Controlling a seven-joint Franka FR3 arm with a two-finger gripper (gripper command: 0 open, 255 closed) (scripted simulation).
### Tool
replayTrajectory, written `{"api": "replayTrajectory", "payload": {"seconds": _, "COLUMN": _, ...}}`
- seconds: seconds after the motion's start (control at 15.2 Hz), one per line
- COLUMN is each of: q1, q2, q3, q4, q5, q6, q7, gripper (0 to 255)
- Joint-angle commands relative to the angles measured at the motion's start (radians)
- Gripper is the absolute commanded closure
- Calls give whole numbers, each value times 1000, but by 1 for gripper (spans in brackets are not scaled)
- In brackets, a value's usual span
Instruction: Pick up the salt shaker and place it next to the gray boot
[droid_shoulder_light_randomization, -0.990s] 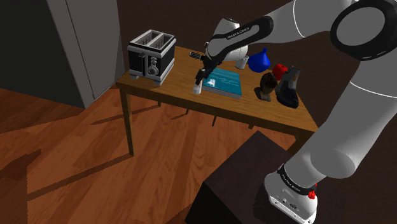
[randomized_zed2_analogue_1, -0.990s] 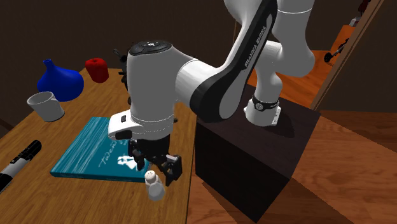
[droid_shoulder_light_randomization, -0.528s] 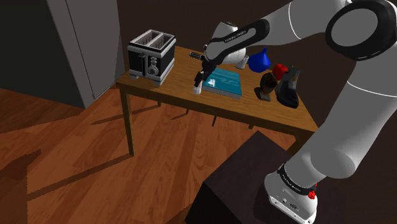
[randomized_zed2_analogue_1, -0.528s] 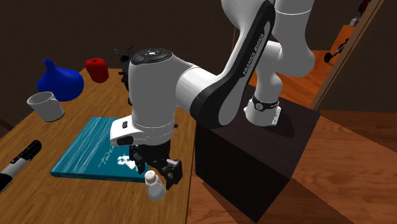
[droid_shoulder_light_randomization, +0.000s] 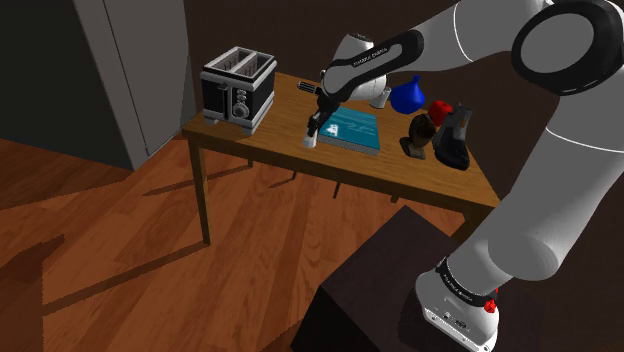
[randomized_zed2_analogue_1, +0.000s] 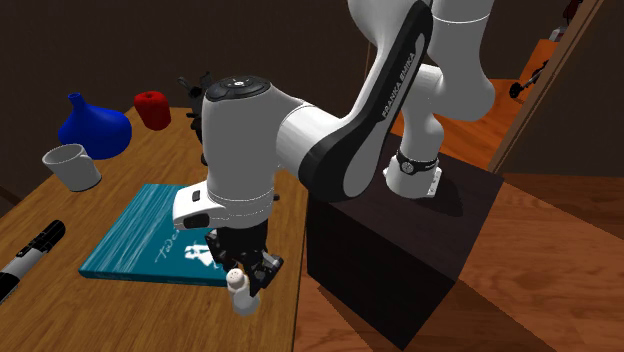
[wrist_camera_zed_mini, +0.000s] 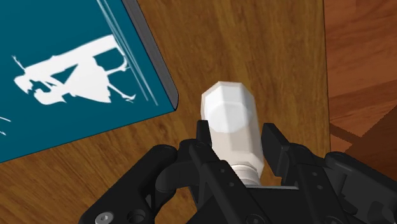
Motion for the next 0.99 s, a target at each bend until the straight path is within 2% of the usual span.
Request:
{"api": "replayTrajectory", "payload": {"seconds": 0.0, "q1": 0, "q2": 1, "q3": 0, "q4": 0, "q5": 0, "q6": 0, "q7": 0, "gripper": 255}}
{"api": "replayTrajectory", "payload": {"seconds": 0.2, "q1": 0, "q2": 0, "q3": 0, "q4": -1, "q5": 0, "q6": 0, "q7": 0, "gripper": 255}}
{"api": "replayTrajectory", "payload": {"seconds": 0.92, "q1": 5, "q2": -81, "q3": -9, "q4": 52, "q5": -31, "q6": -132, "q7": 26, "gripper": 255}}
